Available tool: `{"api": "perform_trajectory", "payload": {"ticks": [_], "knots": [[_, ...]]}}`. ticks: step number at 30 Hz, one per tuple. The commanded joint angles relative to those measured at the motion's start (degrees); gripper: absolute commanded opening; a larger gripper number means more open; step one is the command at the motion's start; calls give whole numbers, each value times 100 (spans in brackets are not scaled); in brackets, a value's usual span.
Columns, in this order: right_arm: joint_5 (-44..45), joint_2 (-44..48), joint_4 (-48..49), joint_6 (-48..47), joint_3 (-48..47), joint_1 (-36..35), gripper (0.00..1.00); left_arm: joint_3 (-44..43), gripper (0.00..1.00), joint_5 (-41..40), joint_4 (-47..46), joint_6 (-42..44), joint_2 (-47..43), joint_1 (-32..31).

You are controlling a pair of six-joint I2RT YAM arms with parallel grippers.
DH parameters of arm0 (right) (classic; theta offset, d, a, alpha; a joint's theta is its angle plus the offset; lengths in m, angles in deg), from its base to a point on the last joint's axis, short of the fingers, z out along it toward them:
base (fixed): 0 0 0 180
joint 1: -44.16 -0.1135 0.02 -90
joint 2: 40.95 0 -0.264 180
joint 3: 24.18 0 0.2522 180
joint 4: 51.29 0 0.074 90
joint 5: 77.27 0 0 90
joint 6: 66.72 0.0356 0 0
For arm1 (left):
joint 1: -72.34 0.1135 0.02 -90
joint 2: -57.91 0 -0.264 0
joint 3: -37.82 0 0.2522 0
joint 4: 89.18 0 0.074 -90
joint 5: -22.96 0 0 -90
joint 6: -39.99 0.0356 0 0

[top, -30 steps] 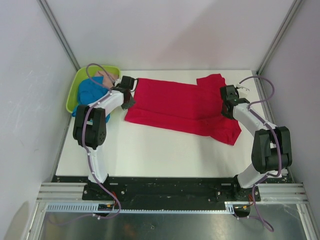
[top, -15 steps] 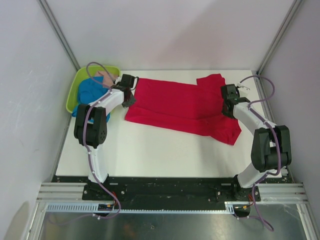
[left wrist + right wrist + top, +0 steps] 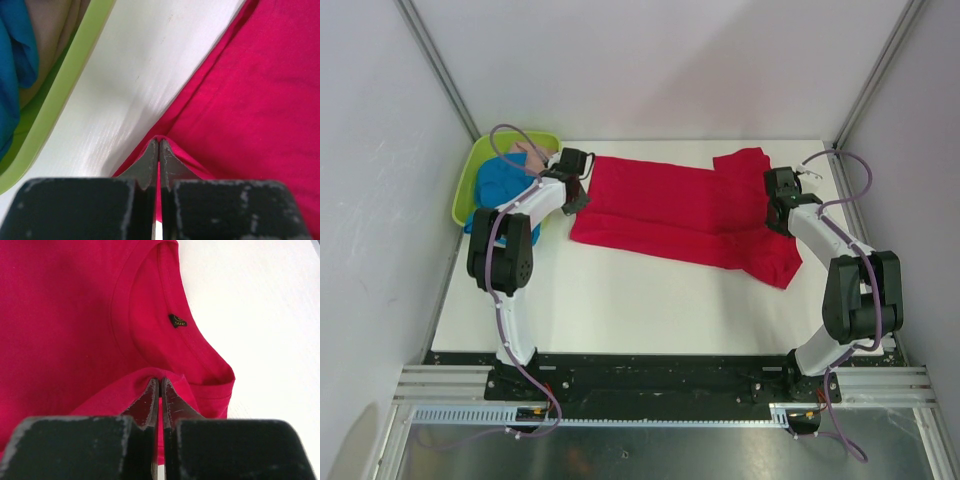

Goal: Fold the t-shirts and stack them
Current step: Fold the flattened tshirt in 1/3 of the way

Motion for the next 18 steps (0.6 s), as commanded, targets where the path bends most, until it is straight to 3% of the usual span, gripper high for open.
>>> {"api": "perform_trajectory", "payload": {"ticks": [1, 7, 10, 12, 15, 18], "knots": [[121, -60, 6, -3, -234, 34, 0, -147, 0, -1, -135, -35, -8, 48], [-15, -189, 120, 9, -234, 37, 0, -231, 1, 147, -204, 53, 80, 61], [-117, -297, 238, -11, -238, 31, 0, -292, 11, 242, -267, 185, 139, 69], [-140, -362, 300, -44, -255, 42, 11, -317, 28, 350, -346, 342, 129, 88], [-210, -440, 245, -93, -394, 93, 44, -323, 67, 507, -459, 634, -29, 107], [-307, -393, 86, -127, -606, 117, 59, -242, 82, 683, -520, 821, -333, 109]]}}
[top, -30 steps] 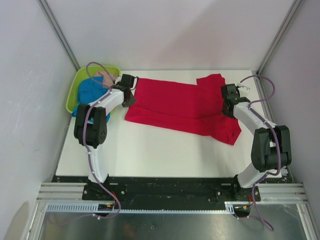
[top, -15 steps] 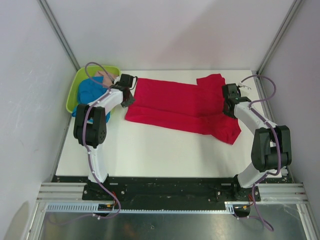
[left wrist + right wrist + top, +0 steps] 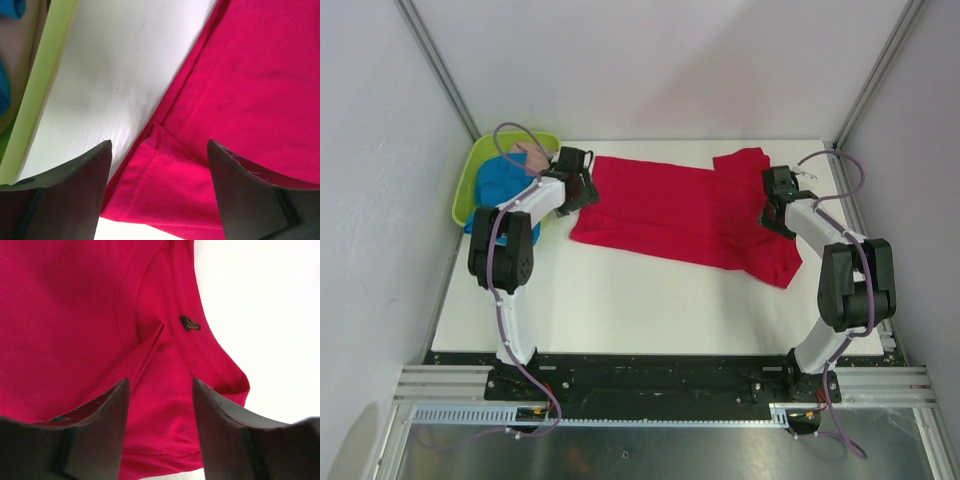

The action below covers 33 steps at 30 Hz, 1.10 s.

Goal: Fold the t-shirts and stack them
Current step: Fold the flattened tshirt in 1/3 of the way

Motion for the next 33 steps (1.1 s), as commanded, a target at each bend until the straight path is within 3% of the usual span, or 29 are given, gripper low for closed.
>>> {"api": "perform_trajectory", "payload": {"ticks": [1, 4, 8, 12, 19, 33], "knots": [[-83, 122, -48, -66, -522, 65, 60, -105, 82, 291, -275, 404, -609, 50], [-182, 345, -243, -1, -560, 31, 59, 162, 71, 607, -282, 423, -974, 40], [-292, 494, -577, 135, -544, -264, 49, 571, 51, 908, -284, 413, -1164, -95], [-391, 572, -605, 274, -278, -666, 40, 852, 40, 1053, -296, 401, -1136, -283], [-888, 418, -215, 554, 455, -771, 29, 964, 37, 1247, -351, 305, -985, -377], [-1372, -250, 535, 649, 676, -666, 24, 931, 37, 1212, -353, 348, -954, -403]]}}
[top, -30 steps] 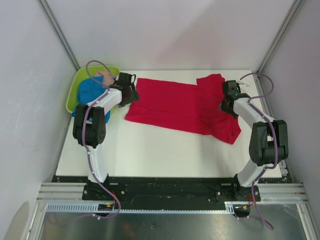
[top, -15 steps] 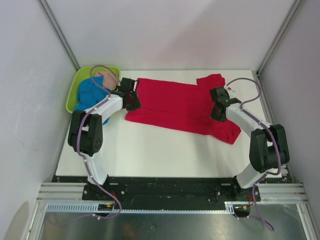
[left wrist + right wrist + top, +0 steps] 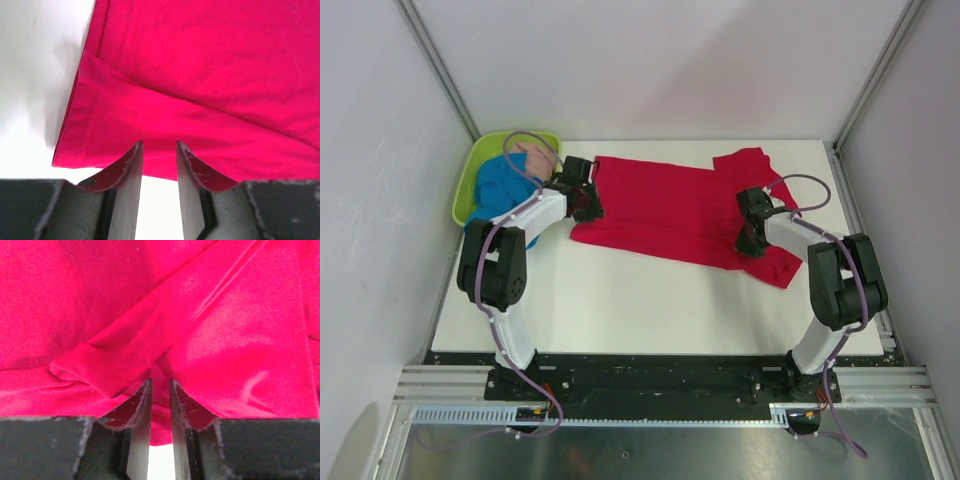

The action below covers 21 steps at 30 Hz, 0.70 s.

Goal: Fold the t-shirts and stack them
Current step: Fold the flattened tshirt in 1/3 of the way

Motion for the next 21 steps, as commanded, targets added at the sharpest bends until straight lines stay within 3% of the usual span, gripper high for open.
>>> {"api": "perform_trajectory", "payload": {"ticks": [1, 16, 21], "knots": [[-187, -135, 468, 102, -2, 119, 24, -63, 37, 15, -107, 43, -25, -10], [-318, -703, 1237, -123, -710, 340, 26, -124, 37, 14, -99, 91, -21, 51], [-339, -908, 1316, -251, -1023, 297, 33, -88, 39, 45, -100, 106, -67, 100]]}}
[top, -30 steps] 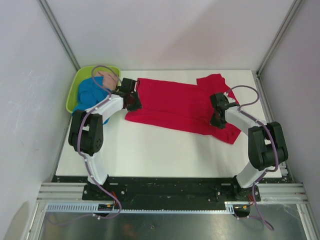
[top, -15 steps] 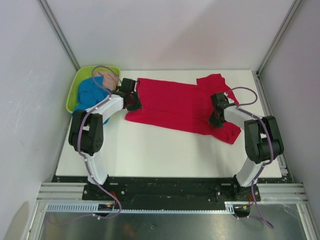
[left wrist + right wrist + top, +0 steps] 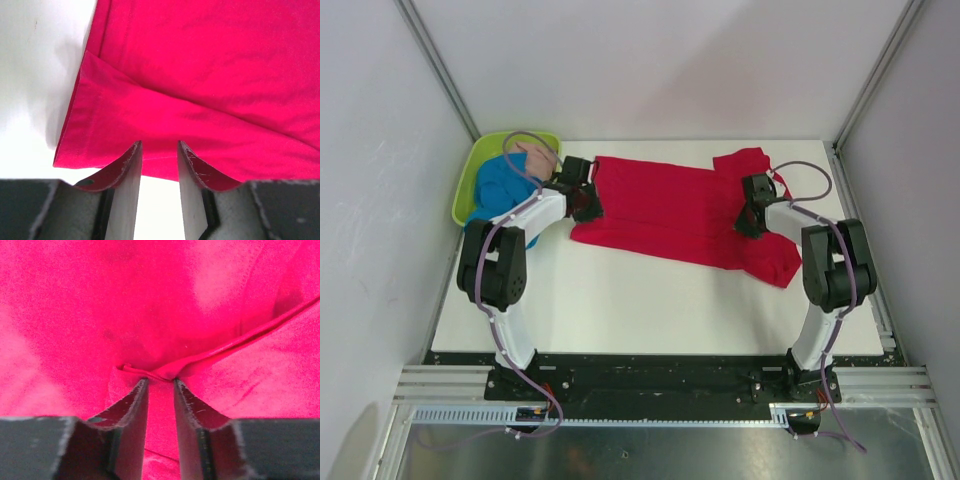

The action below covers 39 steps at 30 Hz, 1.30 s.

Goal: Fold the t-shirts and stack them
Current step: Fold the flattened tshirt in 1/3 of the way

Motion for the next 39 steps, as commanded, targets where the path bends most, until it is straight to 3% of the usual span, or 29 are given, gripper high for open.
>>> {"api": "perform_trajectory", "payload": {"ticks": [1, 6, 9, 18, 23, 31, 39], "knots": [[6, -146, 225, -201, -465, -63, 37, -79, 41, 62, -98, 104, -86, 69], [139, 131, 44, -410, -570, -15, 61, -107, 58, 333, -104, 82, -58, 48], [282, 462, -427, -350, -583, 146, 65, -136, 64, 505, -114, 63, -71, -78], [721, 2383, -1759, 426, 564, 499, 56, -193, 64, 739, -275, -388, 86, -779], [450, 3117, -1936, 969, 1471, 709, 46, -262, 63, 728, -333, -740, 387, -849], [400, 3379, -1760, 1503, 2302, 737, 41, -110, 62, 579, -425, -1015, 651, -858], [665, 3208, -1518, 1560, 2493, 754, 38, -59, 62, 557, -502, -1010, 783, -856]]}}
